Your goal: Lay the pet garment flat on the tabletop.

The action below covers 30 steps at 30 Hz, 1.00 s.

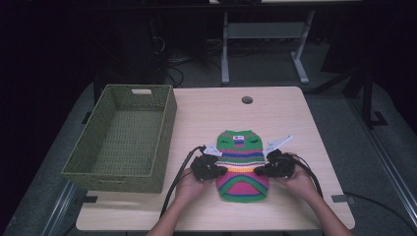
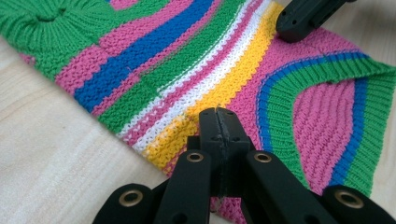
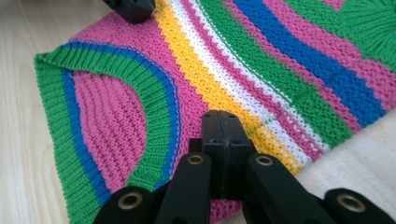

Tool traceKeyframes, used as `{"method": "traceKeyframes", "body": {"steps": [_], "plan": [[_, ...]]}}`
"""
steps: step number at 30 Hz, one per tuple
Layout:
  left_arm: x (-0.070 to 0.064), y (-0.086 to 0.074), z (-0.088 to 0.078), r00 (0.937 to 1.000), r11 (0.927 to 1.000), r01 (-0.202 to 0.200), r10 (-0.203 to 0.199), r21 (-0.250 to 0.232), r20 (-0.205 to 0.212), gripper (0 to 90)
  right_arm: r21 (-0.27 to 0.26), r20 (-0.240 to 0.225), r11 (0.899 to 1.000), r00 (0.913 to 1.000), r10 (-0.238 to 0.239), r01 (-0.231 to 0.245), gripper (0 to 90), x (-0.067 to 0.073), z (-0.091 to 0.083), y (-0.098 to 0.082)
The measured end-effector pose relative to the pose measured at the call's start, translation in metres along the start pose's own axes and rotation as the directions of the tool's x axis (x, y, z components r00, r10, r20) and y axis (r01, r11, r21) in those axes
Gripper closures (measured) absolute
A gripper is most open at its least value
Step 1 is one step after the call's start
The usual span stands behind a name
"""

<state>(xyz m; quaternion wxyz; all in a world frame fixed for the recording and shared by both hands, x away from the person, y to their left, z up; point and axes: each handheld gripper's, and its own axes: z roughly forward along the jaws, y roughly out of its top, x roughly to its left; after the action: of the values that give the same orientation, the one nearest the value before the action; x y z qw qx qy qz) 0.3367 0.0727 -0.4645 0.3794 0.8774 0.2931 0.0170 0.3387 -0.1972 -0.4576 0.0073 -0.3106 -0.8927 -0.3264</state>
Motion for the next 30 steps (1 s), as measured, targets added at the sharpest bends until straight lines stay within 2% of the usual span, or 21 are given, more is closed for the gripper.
{"method": "traceKeyframes", "body": {"steps": [1, 8, 11, 14, 18, 23, 25, 30], "plan": [[0.0, 0.0, 0.0, 1.0, 1.0, 0.006, -0.006, -0.004, -0.003, 90.0, -0.007, 0.001, 1.0, 0.9999, 0.014, -0.014, 89.8, -0.002, 0.0, 0.0], [0.006, 0.003, 0.003, 0.9993, 0.9992, 0.035, -0.036, -0.019, -0.01, 90.0, -0.012, 0.008, 1.0, 0.9998, 0.018, -0.018, 89.7, -0.004, 0.003, 0.002], [0.006, 0.003, 0.003, 0.9995, 0.9994, 0.029, -0.029, -0.017, -0.009, 90.0, -0.017, 0.007, 1.0, 0.9998, 0.019, -0.019, 89.7, -0.006, 0.003, 0.002], [0.005, 0.003, 0.003, 0.9993, 0.9992, 0.035, -0.036, -0.018, -0.008, 90.0, -0.026, -0.008, 0.999, 0.9994, 0.033, -0.033, 89.6, -0.007, 0.003, 0.001], [0.006, 0.003, 0.003, 0.9997, 0.9997, 0.023, -0.023, -0.012, -0.008, 90.0, -0.031, -0.027, 0.999, 0.9987, 0.043, -0.044, 89.5, -0.01, 0.005, 0.001], [0.001, 0.006, -0.006, 0.9998, 0.9988, 0.011, -0.012, -0.048, -0.017, 89.8, -0.069, -0.037, 0.997, 0.9987, 0.034, -0.037, 85.6, -0.009, 0.0, 0.001], [0.0, 0.008, -0.009, 0.9999, 0.9983, 0.008, -0.009, -0.058, -0.014, 88.5, -0.073, -0.026, 0.997, 0.9991, 0.032, -0.034, 83.9, -0.008, -0.003, 0.003], [-0.002, 0.008, -0.015, 0.9999, 0.997, 0.01, -0.011, -0.077, -0.002, 82.6, -0.101, -0.047, 0.994, 0.9985, 0.027, -0.031, 78.3, -0.008, -0.01, 0.003]]}}
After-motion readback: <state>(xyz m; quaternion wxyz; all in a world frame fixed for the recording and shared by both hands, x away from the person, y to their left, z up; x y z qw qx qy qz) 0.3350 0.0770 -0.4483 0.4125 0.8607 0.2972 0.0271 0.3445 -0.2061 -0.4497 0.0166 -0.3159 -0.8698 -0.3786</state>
